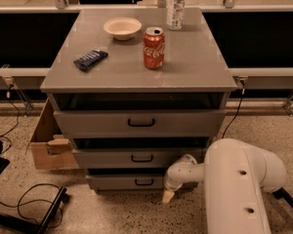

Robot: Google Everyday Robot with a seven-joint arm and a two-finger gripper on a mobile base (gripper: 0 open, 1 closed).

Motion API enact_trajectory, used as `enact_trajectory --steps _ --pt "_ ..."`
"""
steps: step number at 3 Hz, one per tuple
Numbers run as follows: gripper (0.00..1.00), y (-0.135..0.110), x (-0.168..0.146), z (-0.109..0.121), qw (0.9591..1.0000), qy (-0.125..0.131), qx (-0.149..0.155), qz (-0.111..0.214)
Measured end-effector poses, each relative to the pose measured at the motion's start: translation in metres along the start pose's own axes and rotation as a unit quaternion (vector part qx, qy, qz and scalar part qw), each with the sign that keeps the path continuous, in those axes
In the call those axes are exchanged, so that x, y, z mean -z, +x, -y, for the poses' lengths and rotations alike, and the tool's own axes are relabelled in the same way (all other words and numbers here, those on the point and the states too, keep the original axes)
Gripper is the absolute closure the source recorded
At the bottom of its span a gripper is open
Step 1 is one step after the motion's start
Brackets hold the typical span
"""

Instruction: Open bottom drawer

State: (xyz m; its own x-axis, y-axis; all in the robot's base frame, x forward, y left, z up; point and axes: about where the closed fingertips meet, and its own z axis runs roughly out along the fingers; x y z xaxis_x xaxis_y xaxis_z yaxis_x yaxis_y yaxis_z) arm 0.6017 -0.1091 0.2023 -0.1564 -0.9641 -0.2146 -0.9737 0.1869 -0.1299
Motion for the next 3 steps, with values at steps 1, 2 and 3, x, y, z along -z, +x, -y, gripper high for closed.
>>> enact_trajectory --steps 1,2,3 --pt "0.41 -0.002 -0.015 -0.014 0.9997 -0.02 -0.009 0.008" --pt "0.64 -0.002 -0.022 -0.024 0.9993 -0.031 -0.018 0.013" --pt "0.87 -0.003 -0.018 -0.024 0.9993 -0.031 -0.018 0.013"
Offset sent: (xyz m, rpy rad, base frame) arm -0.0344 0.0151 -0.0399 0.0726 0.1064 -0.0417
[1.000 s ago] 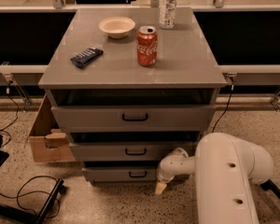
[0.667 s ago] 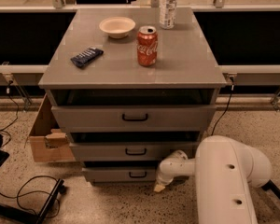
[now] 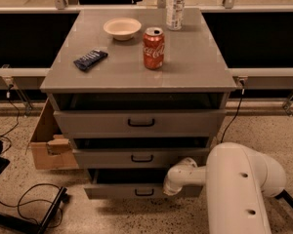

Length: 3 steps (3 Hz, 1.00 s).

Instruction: Open bottom drawer

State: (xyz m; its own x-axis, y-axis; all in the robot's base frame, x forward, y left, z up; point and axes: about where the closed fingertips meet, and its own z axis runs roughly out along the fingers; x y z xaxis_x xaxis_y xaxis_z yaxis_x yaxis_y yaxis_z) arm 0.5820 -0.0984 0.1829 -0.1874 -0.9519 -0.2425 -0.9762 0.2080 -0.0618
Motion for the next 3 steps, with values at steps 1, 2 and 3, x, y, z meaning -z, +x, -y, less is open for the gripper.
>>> enact_trajectory --steps 1,2,3 --pt "0.87 -0.0019 0.0077 0.0005 1.0 0.0 0.0 0.0" --pt "0.63 -0.0028 0.0112 0.0007 1.0 0.0 0.0 0.0" --pt "0.4 -0.0028 0.0114 0.0008 1.0 0.0 0.0 0.0"
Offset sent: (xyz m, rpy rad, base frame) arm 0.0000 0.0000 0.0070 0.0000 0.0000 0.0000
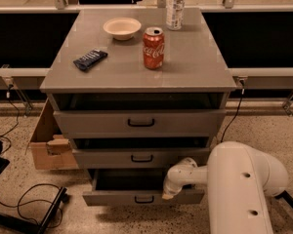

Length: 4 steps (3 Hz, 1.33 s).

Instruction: Open bottom drawer

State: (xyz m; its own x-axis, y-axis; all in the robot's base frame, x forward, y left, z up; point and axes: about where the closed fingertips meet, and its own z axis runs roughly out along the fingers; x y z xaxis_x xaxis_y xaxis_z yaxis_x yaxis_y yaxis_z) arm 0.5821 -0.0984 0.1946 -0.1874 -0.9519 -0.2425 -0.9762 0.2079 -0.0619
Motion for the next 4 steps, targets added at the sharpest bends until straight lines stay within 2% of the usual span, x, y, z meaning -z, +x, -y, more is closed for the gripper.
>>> enact_trajectory --steps 1,2,3,4 --pt "0.17 0.0 -0.001 -0.002 1.0 -0.002 0.0 0.0" --pt "0.0 0.0 -0.003 -0.003 1.0 -0.003 0.0 0.0" --pt "0.0 0.0 -0.003 -0.004 1.0 -0.003 0.0 0.0" --pt "0.19 0.004 -0.016 -0.024 0.9997 -0.017 -0.009 -0.016"
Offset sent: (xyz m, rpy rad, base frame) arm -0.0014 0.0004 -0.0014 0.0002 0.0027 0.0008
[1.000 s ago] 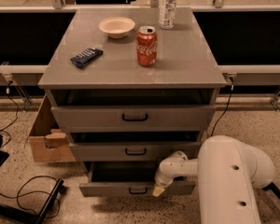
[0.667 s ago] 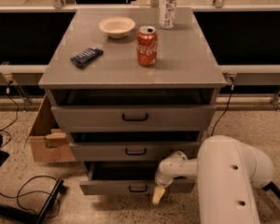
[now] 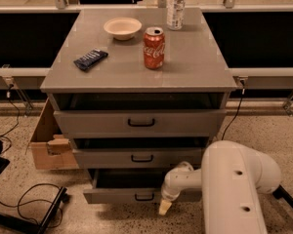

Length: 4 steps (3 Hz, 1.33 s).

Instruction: Open bottom drawer

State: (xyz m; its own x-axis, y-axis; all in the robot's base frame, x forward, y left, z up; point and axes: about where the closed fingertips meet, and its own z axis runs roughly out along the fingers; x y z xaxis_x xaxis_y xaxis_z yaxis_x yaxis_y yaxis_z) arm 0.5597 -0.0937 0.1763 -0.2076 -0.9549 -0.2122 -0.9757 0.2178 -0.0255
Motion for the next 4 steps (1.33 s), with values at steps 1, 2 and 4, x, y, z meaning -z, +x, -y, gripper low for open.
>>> enact_trajectory --steps 1,2,4 --pt "0.41 0.016 -0.021 -0.043 0.9992 -0.024 -0.004 -0.032" --pt "0.64 0.014 -0.015 -0.043 0.9992 -0.024 -0.004 -0.032" --pt "1.0 0.021 -0.009 -0.052 0.999 -0.02 -0.012 -0.039"
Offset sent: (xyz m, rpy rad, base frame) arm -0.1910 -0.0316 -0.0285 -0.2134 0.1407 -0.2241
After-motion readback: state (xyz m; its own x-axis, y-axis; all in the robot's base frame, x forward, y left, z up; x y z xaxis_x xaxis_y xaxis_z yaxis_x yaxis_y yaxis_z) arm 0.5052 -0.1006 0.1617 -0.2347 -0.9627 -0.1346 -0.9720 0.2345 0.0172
